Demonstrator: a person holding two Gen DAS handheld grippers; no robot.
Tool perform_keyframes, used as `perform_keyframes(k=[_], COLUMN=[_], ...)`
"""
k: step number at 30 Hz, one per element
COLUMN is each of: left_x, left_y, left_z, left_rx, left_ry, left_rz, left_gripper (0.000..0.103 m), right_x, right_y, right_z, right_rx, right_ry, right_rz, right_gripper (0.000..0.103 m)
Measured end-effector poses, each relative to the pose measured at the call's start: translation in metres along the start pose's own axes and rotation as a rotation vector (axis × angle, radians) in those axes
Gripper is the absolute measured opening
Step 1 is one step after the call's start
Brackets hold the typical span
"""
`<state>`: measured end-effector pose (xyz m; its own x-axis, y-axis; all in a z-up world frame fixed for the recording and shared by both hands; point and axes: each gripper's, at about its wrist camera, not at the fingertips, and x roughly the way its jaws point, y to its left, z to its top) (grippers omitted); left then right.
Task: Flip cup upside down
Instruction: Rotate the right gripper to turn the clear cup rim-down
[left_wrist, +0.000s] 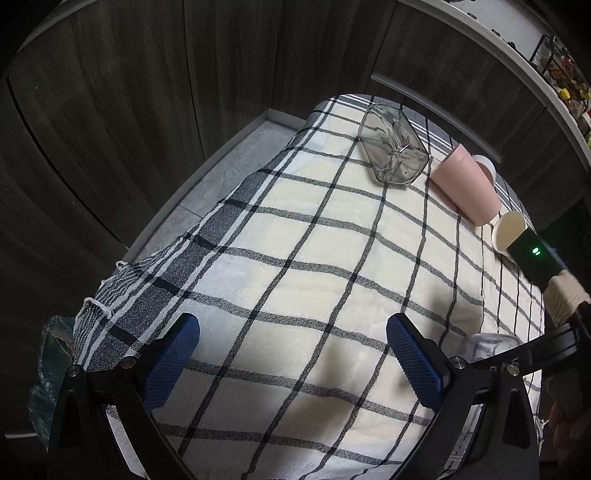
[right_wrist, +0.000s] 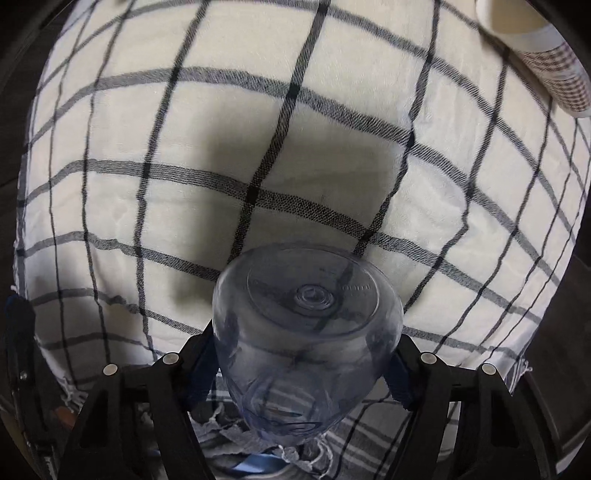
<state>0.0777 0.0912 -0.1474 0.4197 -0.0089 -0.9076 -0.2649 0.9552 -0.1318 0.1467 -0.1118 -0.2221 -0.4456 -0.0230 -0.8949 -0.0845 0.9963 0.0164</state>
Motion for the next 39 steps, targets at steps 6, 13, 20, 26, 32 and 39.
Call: perform_keyframes(k=[6, 13, 20, 26, 32, 39], left_x=[-0.012, -0.014, -0.010, 0.002, 0.012, 0.014], left_y=[-0.002, 0.002, 0.000, 0.000, -0.003, -0.004], left_z=[0.000, 0.004, 0.015, 0.016, 0.013, 0.012], left_rx=[-0.005, -0.017, -0.004, -0.002, 0.018, 0.022], left_ry=[-0.054, -0.100, -0.185, -0.200, -0.172, -0.166], left_rz=[-0.002, 0.021, 0.069, 0.082, 0.081, 0.077], left_gripper=[0.103, 0.103, 0.103, 0.103, 0.103, 0.103], right_x=[-0.036, -0.087, -0.094, -0.083, -0.069, -0.068], right_y=[0.001, -0.011, -0.015, -0.012, -0.006, 0.000], right_z=[-0.022, -0.054, -0.040, -0.031, -0.023, -0.022], right_rx=[-0.010, 0.029, 0.095, 0.121, 0.122, 0.112], right_ry=[-0.182, -0.566, -0.922, -1.059, -1.072, -1.073], right_rz=[0.023, 0.061, 0.004, -0.047, -0.102, -0.136], right_gripper=[0.074, 0.074, 0.074, 0.074, 0.074, 0.074])
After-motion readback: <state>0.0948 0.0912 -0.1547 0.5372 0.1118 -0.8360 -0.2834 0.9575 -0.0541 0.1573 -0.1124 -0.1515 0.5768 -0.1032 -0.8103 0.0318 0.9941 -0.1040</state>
